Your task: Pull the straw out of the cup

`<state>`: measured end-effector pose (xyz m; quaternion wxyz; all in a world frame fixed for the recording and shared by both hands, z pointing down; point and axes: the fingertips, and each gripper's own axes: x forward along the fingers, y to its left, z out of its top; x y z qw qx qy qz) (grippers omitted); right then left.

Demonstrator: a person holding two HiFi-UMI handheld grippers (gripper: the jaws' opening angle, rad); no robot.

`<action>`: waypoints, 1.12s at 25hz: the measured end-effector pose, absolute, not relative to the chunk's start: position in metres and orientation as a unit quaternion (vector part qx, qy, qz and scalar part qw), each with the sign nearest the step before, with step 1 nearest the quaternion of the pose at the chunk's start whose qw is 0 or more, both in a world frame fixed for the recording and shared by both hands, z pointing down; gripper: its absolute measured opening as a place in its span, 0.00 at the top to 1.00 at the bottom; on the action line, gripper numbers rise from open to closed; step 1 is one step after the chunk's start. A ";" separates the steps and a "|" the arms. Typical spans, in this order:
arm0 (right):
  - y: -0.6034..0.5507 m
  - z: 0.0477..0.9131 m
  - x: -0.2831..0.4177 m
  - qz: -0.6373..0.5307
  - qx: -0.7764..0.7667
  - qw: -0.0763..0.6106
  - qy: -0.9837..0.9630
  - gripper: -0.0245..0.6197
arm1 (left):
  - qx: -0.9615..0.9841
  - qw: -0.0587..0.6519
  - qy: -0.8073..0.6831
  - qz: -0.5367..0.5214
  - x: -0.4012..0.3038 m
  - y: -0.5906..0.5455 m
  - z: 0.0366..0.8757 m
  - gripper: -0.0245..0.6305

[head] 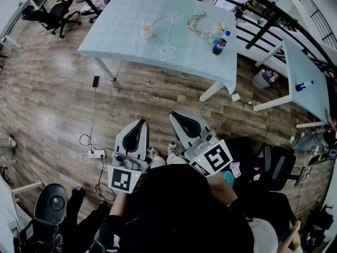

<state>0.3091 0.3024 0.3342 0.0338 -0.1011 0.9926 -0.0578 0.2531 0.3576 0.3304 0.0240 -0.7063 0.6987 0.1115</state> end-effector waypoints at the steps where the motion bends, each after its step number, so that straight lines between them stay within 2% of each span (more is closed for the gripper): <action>1: 0.304 0.334 0.305 -0.057 -0.098 0.032 0.993 0.95 | -0.704 0.023 0.701 0.112 0.249 0.358 0.330 0.94; 15: 0.322 0.331 0.258 -0.045 -0.068 0.013 0.997 0.95 | -0.679 0.015 0.724 0.118 0.203 0.373 0.334 0.94; 28: 0.336 0.329 0.213 -0.051 -0.084 0.029 0.995 0.95 | -0.698 0.026 0.705 0.125 0.159 0.382 0.334 0.94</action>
